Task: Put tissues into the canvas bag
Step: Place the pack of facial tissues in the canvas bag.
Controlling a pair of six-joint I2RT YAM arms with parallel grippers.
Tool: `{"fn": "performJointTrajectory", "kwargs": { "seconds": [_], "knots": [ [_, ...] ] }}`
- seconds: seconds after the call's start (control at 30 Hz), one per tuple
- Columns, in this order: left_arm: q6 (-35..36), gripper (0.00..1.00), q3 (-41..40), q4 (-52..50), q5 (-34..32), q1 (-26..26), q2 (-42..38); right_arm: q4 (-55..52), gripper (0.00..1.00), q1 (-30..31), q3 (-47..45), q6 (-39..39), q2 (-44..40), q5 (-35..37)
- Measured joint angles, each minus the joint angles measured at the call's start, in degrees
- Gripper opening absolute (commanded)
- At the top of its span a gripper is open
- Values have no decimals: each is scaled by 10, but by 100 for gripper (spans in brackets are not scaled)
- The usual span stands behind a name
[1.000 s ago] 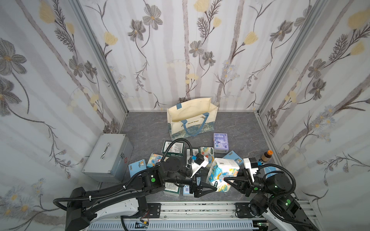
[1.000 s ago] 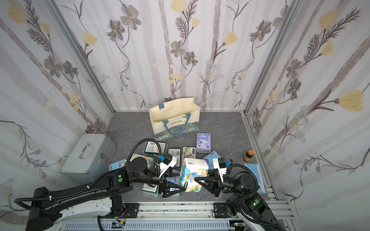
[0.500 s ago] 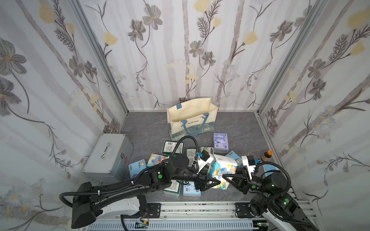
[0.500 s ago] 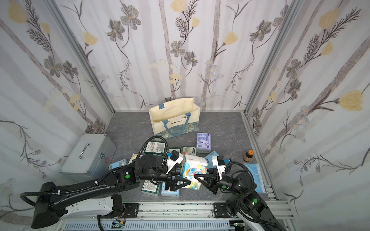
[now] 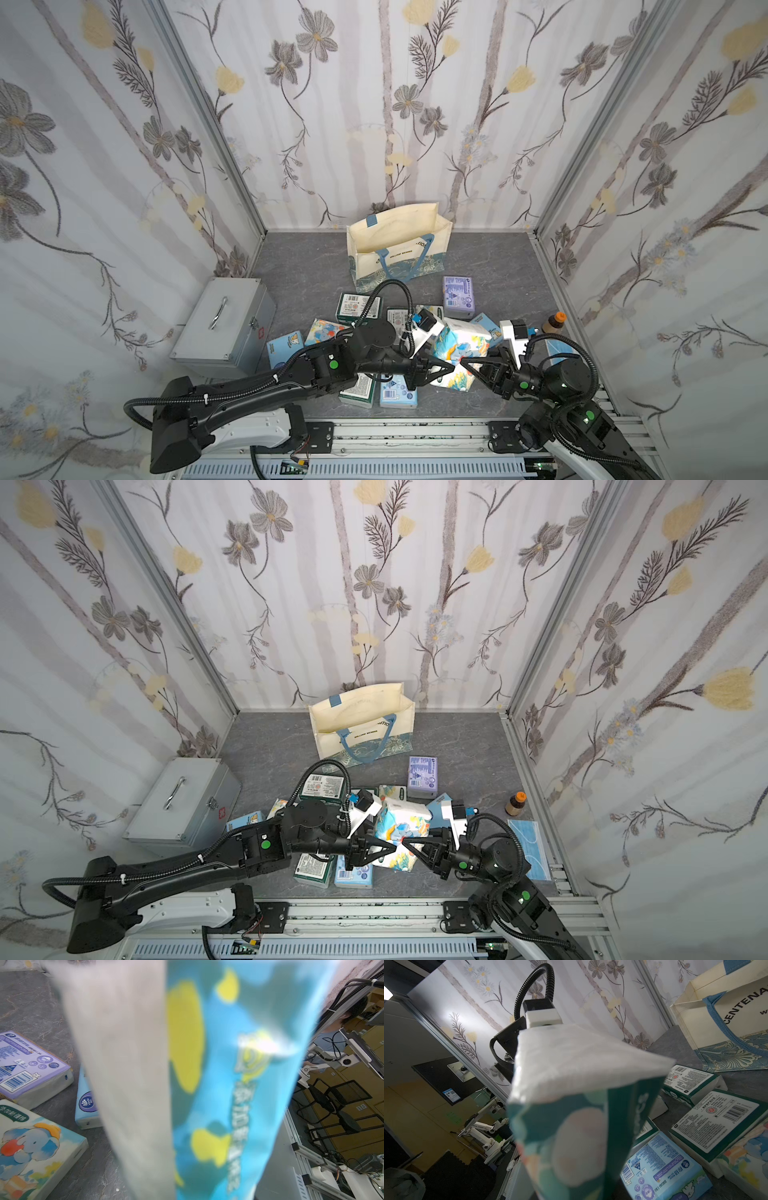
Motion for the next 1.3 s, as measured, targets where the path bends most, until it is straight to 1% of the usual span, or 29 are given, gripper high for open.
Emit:
{"fn": "performJointTrajectory", "kwargs": {
  "seconds": [0.03, 0.07, 0.1, 0.17, 0.23, 0.27, 0.33, 0.4, 0.47, 0.53, 0.63, 0.77, 0.87, 0.97, 1.03, 1.13, 1.2, 1.3],
  "knots": [
    [5, 28, 3, -4, -1, 0, 0, -2, 61, 0, 0, 0, -2, 2],
    [9, 28, 6, -9, -1, 0, 0, -5, 72, 0, 1, 0, -4, 6],
    [16, 28, 9, -17, -1, -1, -3, -22, 79, 0, 7, -2, -8, 12],
    [36, 30, 18, -46, -3, -3, -16, -74, 85, 0, 31, -26, -16, 39],
    [66, 39, 28, -84, -9, -4, -37, -131, 85, 0, 71, -74, -21, 74],
    [82, 41, 32, -102, -10, -5, -45, -151, 85, 0, 87, -97, -22, 85],
    [120, 41, 38, -149, -19, -5, -55, -210, 85, 0, 122, -158, -15, 107],
    [158, 40, 49, -207, -34, -5, -52, -246, 87, 0, 137, -203, 2, 111],
    [194, 38, 68, -267, -49, -6, -40, -262, 86, -1, 137, -231, 24, 82],
    [233, 38, 94, -324, -72, -8, -23, -262, 86, 2, 137, -246, 54, 26],
    [285, 39, 124, -395, -104, -10, -4, -258, 85, 14, 139, -263, 90, -39],
    [355, 38, 147, -457, -117, -12, -3, -282, 80, 45, 154, -289, 126, -57],
    [412, 38, 155, -508, -123, -13, -14, -289, 80, 95, 158, -307, 163, -47],
    [456, 38, 165, -552, -116, -13, -22, -300, 82, 185, 170, -339, 204, 0],
    [475, 37, 172, -578, -103, -13, -21, -308, 83, 252, 183, -365, 236, 47],
    [488, 33, 180, -616, -88, -13, -12, -320, 84, 328, 207, -396, 296, 120],
    [491, 32, 181, -637, -84, -13, -9, -327, 86, 353, 222, -411, 335, 159],
    [491, 32, 181, -653, -84, -12, -8, -323, 90, 365, 230, -421, 368, 211]
  ]
}}
